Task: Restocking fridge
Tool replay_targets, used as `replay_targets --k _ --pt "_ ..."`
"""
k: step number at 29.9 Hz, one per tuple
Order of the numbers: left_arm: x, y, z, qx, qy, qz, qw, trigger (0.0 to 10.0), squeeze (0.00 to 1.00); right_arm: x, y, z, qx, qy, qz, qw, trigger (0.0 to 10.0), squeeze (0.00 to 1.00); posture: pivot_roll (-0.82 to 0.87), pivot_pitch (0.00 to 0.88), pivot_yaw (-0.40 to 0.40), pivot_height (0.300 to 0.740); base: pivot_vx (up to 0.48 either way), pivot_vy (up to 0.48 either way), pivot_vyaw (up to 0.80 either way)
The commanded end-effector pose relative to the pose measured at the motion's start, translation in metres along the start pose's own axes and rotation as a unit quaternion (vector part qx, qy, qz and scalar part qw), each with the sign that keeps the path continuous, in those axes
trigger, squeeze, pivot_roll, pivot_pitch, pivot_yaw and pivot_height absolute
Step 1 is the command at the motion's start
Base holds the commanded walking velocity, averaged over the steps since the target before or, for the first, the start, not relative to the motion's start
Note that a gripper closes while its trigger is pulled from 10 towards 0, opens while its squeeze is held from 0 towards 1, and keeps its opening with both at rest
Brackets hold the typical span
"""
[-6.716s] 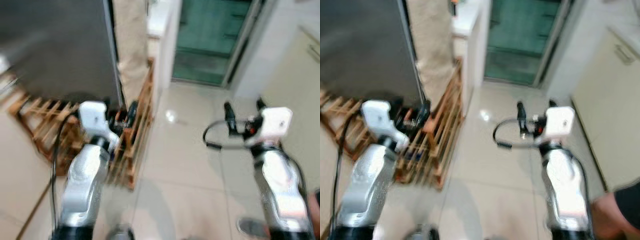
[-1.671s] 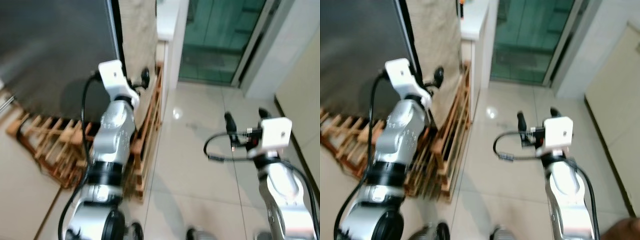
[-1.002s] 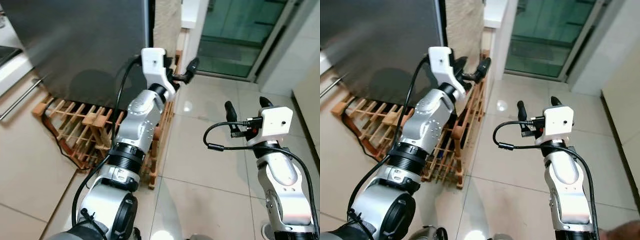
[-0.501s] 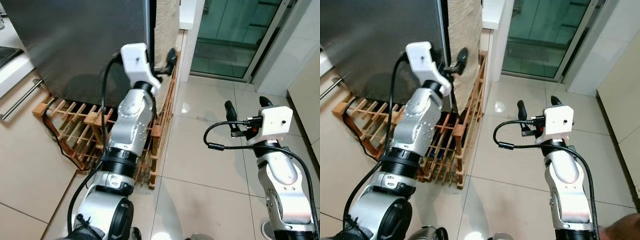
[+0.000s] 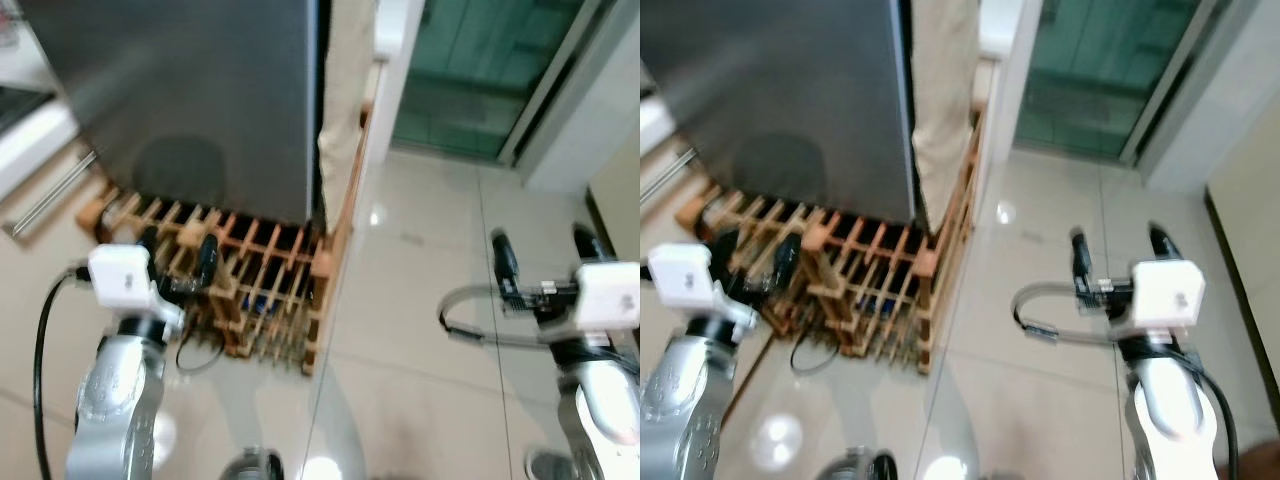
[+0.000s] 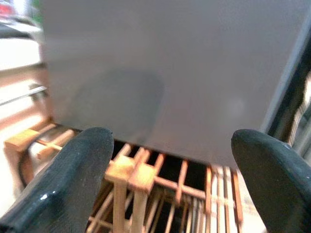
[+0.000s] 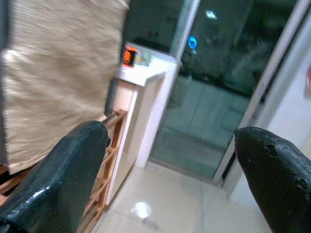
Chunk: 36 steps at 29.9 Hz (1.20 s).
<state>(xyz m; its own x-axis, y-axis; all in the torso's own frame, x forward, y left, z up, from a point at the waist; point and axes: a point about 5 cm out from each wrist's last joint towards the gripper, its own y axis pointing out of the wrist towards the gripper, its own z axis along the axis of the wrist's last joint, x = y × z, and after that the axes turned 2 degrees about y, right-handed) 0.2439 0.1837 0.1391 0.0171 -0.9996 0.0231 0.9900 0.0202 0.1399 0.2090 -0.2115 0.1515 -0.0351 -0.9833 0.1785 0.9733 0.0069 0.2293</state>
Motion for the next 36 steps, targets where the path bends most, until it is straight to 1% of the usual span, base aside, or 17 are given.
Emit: replay_targets --k 1,2,4,5,7,8,9,14,16,17,20,22,25,26,29,33,36 --pt "0.026 0.016 0.021 0.041 -0.022 -0.052 0.998 10.0 0.21 -0.002 0.005 -0.009 -0.008 -0.016 0.005 1.0 10.0 0.0 -0.13 0.032 -0.041 0.74 0.368 0.0 0.0" --pt "0.033 0.018 0.026 0.047 -0.04 -0.073 0.995 10.0 0.21 -0.003 0.008 -0.01 -0.011 -0.014 0.003 1.0 10.0 0.0 -0.13 0.029 -0.04 0.74 0.368 0.0 0.0" --pt "0.039 0.022 0.031 0.048 -0.059 -0.086 0.993 10.0 0.2 -0.005 0.014 -0.008 -0.005 -0.015 0.002 1.0 10.0 0.0 -0.13 0.027 -0.036 0.74 0.48 0.0 0.0" --pt "0.04 0.023 0.033 0.048 -0.048 -0.087 0.994 10.0 0.19 -0.005 0.017 -0.007 -0.002 -0.014 0.0 1.0 10.0 0.0 -0.13 0.024 -0.031 0.74 0.48 0.0 0.0" --pt "0.042 0.027 0.036 0.047 -0.047 -0.089 0.994 10.0 0.09 -0.006 0.023 -0.005 0.003 -0.006 -0.01 1.0 10.0 0.0 -0.13 0.024 -0.018 0.74 0.48 0.0 0.0" --pt "0.042 0.027 0.036 0.047 -0.047 -0.089 0.994 10.0 0.09 -0.006 0.023 -0.005 0.003 -0.006 -0.01 1.0 10.0 0.0 -0.13 0.024 -0.018 0.74 0.48 0.0 0.0" --pt "0.044 0.029 0.037 0.047 -0.049 -0.091 0.994 10.0 0.06 -0.006 0.025 -0.006 0.004 -0.006 -0.01 1.0 10.0 0.0 -0.13 0.024 -0.018 0.74 0.48 0.0 0.0" --pt "0.054 0.037 0.042 0.049 -0.061 -0.107 0.991 10.0 0.04 -0.005 0.03 -0.005 0.012 -0.009 -0.01 1.0 10.0 0.0 -0.16 0.03 -0.012 0.74 0.48 0.0 0.0" --pt "0.056 0.037 0.042 0.047 -0.062 -0.111 0.991 10.0 0.04 -0.005 0.03 -0.005 0.012 -0.01 -0.011 1.0 10.0 0.0 -0.16 0.03 -0.012 0.74 0.48 0.0 0.0" --pt "0.059 0.037 0.041 0.045 -0.063 -0.121 0.99 10.0 0.01 -0.004 0.029 -0.005 0.011 -0.01 -0.013 1.0 10.0 0.0 -0.16 0.032 -0.012 0.74 0.48 0.0 0.0" --pt "0.067 0.035 0.042 0.044 -0.056 -0.145 0.987 10.0 0.0 -0.005 0.029 -0.005 0.01 -0.01 -0.013 1.0 10.0 0.0 -0.16 0.033 -0.01 0.74 0.47 0.0 0.0" --pt "0.068 0.035 0.043 0.047 -0.053 -0.149 0.986 10.0 0.0 -0.005 0.029 -0.005 0.01 -0.009 -0.013 1.0 10.0 0.0 -0.16 0.034 -0.01 0.74 0.444 0.0 0.0" --pt "0.071 0.034 0.047 0.065 -0.053 -0.162 0.983 10.0 0.0 -0.006 0.03 -0.006 0.01 -0.007 -0.011 1.0 10.0 0.0 -0.17 0.035 -0.011 0.74 0.416 0.0 0.0" --pt "0.068 0.036 0.045 0.061 -0.046 -0.15 0.986 10.0 0.0 -0.007 0.031 -0.006 0.01 -0.007 -0.01 1.0 10.0 0.0 -0.16 0.035 -0.011 0.74 0.0 0.0 0.0" --pt "0.067 0.037 0.044 0.057 -0.042 -0.146 0.987 10.0 0.0 -0.008 0.031 -0.006 0.01 -0.006 -0.006 1.0 10.0 0.0 -0.16 0.038 -0.013 0.74 0.0 0.0 0.0" --pt "0.068 0.04 0.044 0.056 -0.052 -0.149 0.986 10.0 0.0 -0.009 0.033 -0.005 0.011 -0.005 -0.001 1.0 10.0 0.0 -0.16 0.04 -0.018 0.74 0.0 0.0 0.0" --pt "0.067 0.042 0.045 0.058 -0.058 -0.144 0.986 10.0 0.0 -0.009 0.034 -0.009 -0.006 -0.011 0.001 1.0 10.0 0.0 -0.16 0.037 -0.02 0.74 0.0 0.0 0.0"
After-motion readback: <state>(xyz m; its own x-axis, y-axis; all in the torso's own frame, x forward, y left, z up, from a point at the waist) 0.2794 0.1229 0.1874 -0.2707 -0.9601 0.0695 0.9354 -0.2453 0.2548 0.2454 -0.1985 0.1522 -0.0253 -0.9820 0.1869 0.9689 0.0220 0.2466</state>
